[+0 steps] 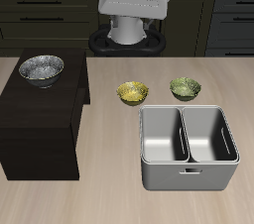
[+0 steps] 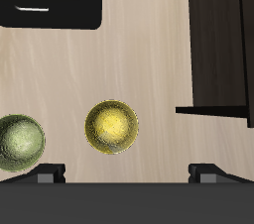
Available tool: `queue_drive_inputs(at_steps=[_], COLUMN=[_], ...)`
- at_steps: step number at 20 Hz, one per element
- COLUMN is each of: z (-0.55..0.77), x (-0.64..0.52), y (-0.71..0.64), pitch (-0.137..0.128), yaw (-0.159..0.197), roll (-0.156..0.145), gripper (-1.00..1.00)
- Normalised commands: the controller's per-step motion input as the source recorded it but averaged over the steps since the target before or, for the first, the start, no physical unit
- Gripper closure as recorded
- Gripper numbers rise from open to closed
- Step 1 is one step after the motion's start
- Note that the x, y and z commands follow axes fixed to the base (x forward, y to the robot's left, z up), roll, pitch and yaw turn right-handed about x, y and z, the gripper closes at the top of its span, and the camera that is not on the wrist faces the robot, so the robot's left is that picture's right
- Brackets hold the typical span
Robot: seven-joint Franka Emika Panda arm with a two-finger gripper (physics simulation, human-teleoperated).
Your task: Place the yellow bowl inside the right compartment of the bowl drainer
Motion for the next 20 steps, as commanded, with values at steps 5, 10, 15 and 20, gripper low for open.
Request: queue_drive_inputs(at_steps=[5,10,15,20], z=[-0.15,-0.53,-0.53,-0.44], x=[0.03,0.17,0.19,0.02], y=[0.1,0.12,0.06,0.11], pitch=[-0.025,0.024,0.071,0.024], yaw=[-0.004,0.018,-0.017,-0.015], roll=[0.013,-0.008,0.014,0.006], gripper=[-1.0,-1.0,-1.0,-1.0])
